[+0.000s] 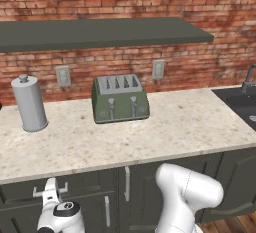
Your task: Take the tongs from the drawer on the left and place them on the dining counter next to the tray containing the hot dog.
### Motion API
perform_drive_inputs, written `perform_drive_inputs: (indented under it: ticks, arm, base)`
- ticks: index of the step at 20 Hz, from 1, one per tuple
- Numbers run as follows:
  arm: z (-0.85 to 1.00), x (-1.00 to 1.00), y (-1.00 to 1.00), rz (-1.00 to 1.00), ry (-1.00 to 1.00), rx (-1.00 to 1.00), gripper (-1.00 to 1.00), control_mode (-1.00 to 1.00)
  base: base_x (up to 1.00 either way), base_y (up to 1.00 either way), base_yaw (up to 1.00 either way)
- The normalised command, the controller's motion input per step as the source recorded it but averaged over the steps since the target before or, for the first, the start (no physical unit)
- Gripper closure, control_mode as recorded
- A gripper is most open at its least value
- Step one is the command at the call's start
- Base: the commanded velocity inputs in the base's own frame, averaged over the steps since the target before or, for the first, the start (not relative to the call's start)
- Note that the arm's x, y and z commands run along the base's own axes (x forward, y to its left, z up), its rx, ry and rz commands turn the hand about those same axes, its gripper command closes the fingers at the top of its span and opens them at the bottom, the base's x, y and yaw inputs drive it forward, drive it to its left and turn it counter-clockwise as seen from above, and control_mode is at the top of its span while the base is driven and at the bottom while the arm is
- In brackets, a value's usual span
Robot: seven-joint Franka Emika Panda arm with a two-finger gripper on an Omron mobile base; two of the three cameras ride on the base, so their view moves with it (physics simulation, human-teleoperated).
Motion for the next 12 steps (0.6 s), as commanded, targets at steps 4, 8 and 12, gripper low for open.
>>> perform_drive_inputs:
  ticks: [4, 8, 12]
  arm:
    - [0.00, -0.06, 0.00, 0.00, 0.00, 0.00, 1.00, -1.00]
    - [0.00, -0.12, 0.00, 0.00, 0.00, 0.00, 1.00, -1.00]
    - [0.00, -0.16, 0.00, 0.00, 0.00, 0.00, 1.00, -1.00]
  base:
    - [0.00, 0.00, 0.00]
    - [0.00, 0.00, 0.00]
    - [0.00, 0.00, 0.00]
